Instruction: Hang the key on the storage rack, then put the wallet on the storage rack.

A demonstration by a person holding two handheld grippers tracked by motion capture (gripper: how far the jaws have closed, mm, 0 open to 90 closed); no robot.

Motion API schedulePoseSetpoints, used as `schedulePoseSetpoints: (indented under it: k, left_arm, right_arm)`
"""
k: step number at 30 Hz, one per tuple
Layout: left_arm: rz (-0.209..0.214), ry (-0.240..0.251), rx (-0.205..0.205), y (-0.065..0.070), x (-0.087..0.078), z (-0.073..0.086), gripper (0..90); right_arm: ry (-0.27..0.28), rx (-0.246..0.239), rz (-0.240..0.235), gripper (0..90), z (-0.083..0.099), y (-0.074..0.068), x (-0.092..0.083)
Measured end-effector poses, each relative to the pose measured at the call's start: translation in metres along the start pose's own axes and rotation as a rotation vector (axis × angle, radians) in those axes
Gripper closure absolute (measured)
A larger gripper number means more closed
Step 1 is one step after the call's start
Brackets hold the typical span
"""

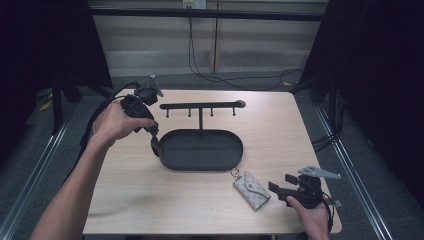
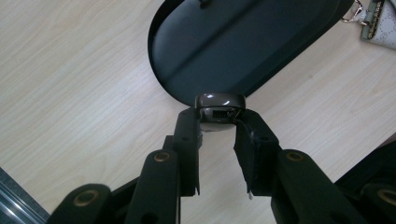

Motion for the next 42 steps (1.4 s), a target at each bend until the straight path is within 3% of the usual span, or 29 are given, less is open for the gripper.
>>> schedulePoseSetpoints:
  k: [13, 24, 26, 34, 42]
  left_arm:
    - [-0.005, -0.034, -0.002, 0.002, 0.012, -0.021, 70.8]
    - [-0.033, -0.015, -0.037, 0.002, 0.007, -0.039, 70.8]
    - [-0.029, -0.037, -0.037, 0.001, 0.009, -0.040, 70.8]
    - [-0.033, -0.049, -0.058, 0.000, 0.017, -0.047, 70.7]
    - [-0.063, -0.022, -0.097, -0.002, 0.024, -0.054, 70.7]
  right_arm:
    - [-0.002, -0.003, -0.007, 21.1, 0.001, -0.001, 0.000]
    - [-0.002, -0.004, -0.011, 21.1, 0.000, -0.001, 0.000]
    - [-0.005, -0.005, -0.012, 21.2, 0.001, -0.001, 0.000]
    - [-0.006, -0.005, -0.018, 21.3, 0.000, -0.001, 0.000]
    - [-0.007, -0.002, -0.019, 21.4, 0.000, -0.001, 0.001]
Point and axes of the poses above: each handheld gripper's, and its own axes: x roughly forward along the jaws, z roughly out of its underside, y roughly to its right, the point moved 6 cm from there along x, roughly forward along the jaws, and after that the axes turned 9 degrees about -x, right-handed, at the moved point
